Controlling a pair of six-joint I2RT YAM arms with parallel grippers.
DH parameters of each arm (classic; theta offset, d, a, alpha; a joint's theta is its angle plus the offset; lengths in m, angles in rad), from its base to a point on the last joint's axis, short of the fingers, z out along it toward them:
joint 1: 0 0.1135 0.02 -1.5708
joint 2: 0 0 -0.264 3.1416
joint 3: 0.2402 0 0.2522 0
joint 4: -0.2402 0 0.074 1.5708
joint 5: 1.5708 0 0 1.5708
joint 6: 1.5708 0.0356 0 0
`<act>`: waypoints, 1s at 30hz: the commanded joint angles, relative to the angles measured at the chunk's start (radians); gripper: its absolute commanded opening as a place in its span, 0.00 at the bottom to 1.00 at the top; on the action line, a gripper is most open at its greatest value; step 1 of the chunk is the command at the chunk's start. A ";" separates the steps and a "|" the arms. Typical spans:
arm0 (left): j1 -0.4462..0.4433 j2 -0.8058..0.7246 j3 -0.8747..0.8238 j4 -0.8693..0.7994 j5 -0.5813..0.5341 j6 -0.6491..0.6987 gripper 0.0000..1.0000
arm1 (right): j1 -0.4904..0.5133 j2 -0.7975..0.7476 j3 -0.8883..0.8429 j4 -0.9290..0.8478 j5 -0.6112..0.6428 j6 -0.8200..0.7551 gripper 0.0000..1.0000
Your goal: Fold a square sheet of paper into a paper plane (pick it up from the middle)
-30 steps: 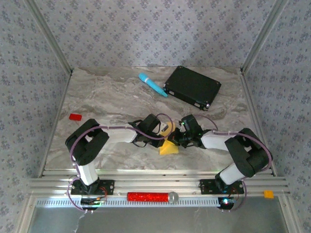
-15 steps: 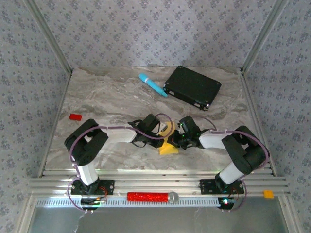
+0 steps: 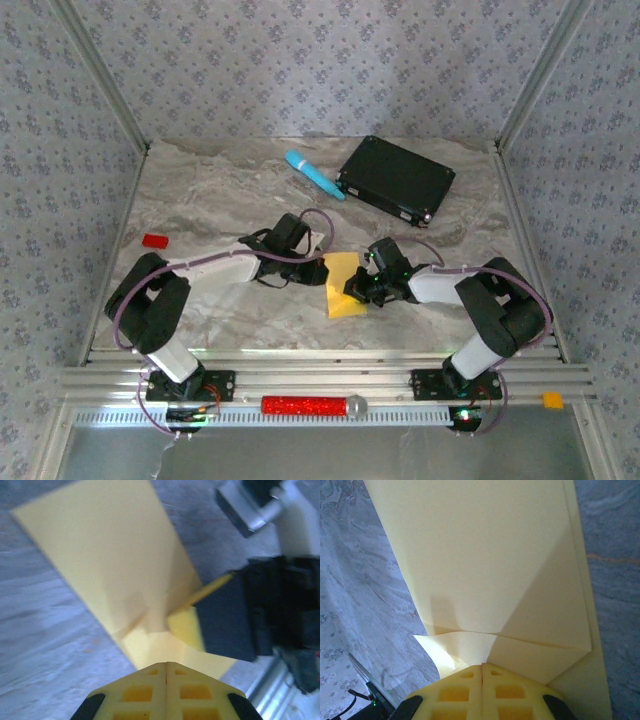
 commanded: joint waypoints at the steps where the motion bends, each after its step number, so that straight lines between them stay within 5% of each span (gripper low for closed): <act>1: -0.014 0.044 0.023 -0.004 0.210 -0.057 0.03 | -0.001 0.044 -0.017 -0.110 0.068 -0.015 0.01; 11: -0.057 0.186 0.069 0.050 0.319 -0.112 0.05 | -0.002 0.043 -0.018 -0.104 0.066 -0.011 0.01; 30: -0.066 0.224 -0.001 -0.037 0.218 -0.019 0.05 | -0.004 0.039 -0.027 -0.110 0.064 -0.017 0.01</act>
